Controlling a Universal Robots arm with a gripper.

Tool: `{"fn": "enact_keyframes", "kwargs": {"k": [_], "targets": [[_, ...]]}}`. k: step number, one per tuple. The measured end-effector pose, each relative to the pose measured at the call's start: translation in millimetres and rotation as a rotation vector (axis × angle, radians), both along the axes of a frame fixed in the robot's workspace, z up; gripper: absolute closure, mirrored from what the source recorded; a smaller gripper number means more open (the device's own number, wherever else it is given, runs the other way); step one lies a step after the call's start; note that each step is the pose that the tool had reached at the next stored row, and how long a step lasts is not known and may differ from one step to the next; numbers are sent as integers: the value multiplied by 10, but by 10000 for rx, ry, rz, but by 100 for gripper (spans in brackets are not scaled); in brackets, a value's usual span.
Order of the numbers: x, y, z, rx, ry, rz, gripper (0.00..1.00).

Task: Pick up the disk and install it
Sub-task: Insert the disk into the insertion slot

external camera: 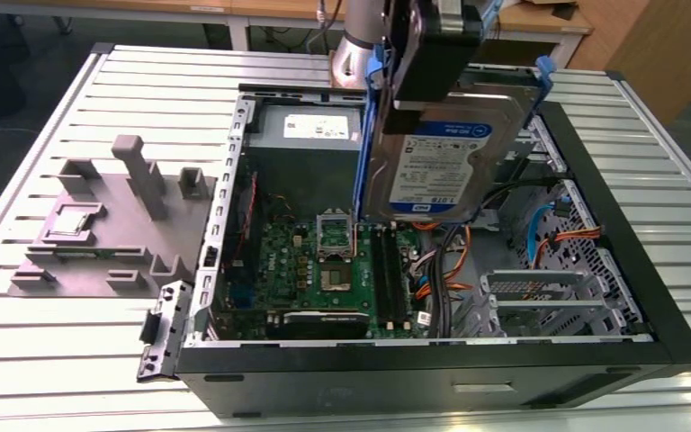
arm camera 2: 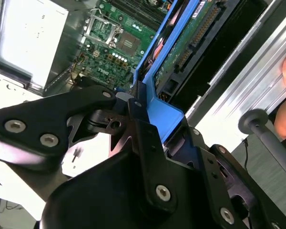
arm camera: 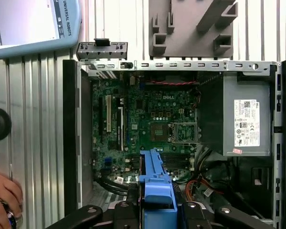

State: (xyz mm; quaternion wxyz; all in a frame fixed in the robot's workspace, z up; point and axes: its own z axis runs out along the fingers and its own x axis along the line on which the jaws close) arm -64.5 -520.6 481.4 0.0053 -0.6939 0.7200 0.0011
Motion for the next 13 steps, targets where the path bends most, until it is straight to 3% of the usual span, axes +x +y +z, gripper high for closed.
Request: {"fn": "enact_keyframes", "kwargs": {"k": [3, 13], "targets": [[45, -38, -3, -1, 0, -1, 63], [338, -70, -15, -3, 1, -3, 63]]}}
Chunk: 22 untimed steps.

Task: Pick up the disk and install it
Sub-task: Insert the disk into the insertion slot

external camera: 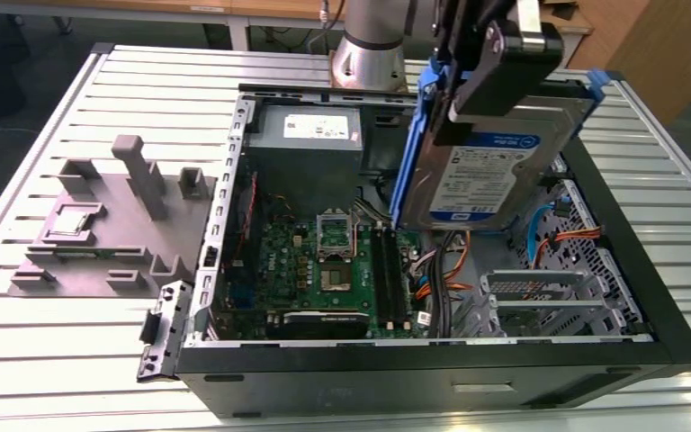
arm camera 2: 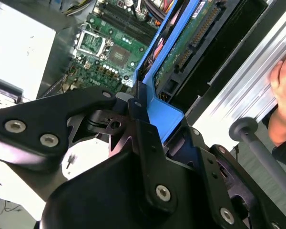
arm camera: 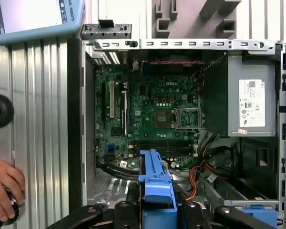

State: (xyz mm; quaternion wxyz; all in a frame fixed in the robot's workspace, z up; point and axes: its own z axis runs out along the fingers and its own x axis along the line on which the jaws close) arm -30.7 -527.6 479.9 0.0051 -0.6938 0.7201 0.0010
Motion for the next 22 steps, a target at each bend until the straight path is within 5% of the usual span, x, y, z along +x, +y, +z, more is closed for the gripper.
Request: {"fn": "enact_keyframes", "kwargs": {"k": [12, 22], "targets": [[123, -202, -58, 16, 0, -4, 63], [401, -262, -85, 17, -1, -3, 63]]}}
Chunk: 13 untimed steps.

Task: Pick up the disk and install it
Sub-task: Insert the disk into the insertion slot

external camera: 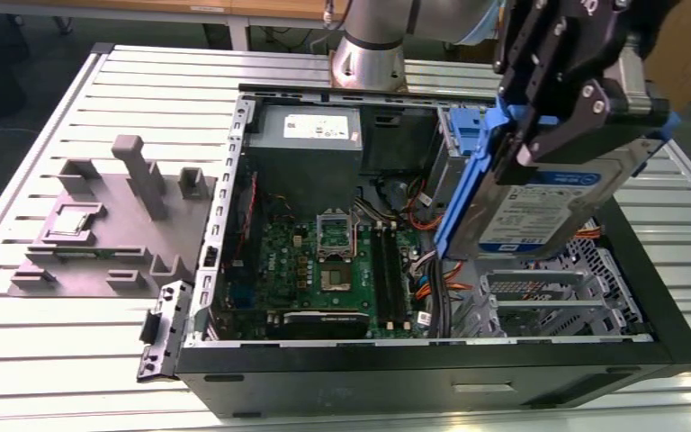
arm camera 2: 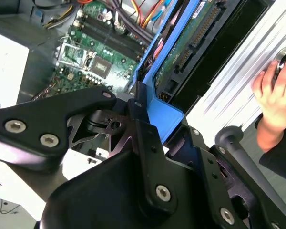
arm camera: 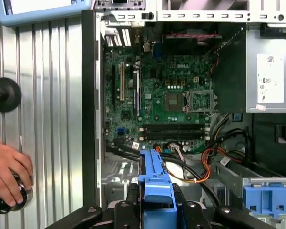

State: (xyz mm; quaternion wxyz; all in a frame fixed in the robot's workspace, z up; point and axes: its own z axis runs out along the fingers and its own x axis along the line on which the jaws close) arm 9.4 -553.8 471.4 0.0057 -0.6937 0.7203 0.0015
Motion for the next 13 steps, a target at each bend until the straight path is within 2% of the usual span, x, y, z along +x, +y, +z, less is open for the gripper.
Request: {"fn": "enact_keyframes", "kwargs": {"k": [6, 13], "targets": [[175, -22, -21, 5, 0, -1, 63], [303, -82, -87, 8, 0, 0, 63]]}}
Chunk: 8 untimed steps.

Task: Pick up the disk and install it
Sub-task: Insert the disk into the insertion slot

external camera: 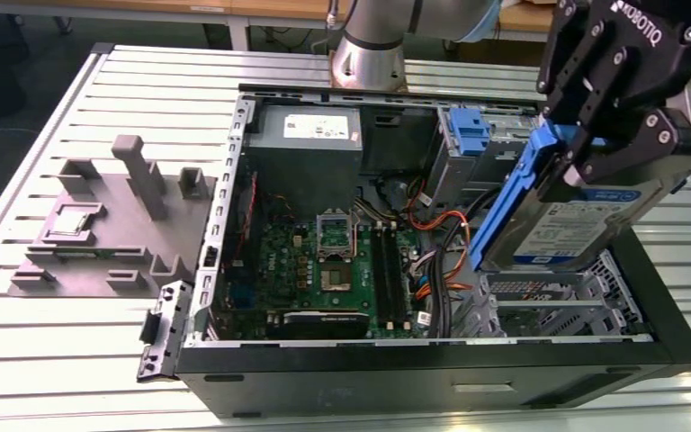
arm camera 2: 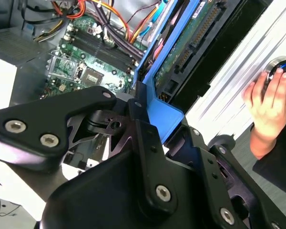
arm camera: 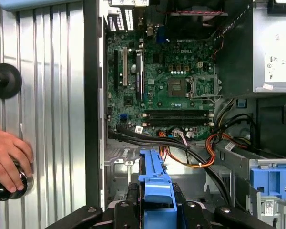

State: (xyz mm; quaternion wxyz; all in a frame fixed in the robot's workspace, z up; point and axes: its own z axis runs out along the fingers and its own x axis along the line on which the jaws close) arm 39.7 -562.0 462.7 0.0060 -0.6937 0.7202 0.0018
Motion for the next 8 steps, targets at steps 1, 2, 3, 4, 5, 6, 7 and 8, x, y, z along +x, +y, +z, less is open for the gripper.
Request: {"fn": "enact_keyframes", "kwargs": {"k": [1, 2, 3, 4, 5, 6, 7, 8], "targets": [[18, -9, -10, -1, 1, 0, 63], [38, -14, -19, -2, 0, -1, 63], [60, -16, -27, -1, 0, -1, 63], [85, -18, -35, -2, 0, -1, 63], [109, -19, -43, -1, 0, 0, 63], [128, -19, -51, -2, 0, 15, 63], [144, -19, -58, -1, 0, 45, 63], [152, -20, -63, -2, 0, 61, 63]]}}
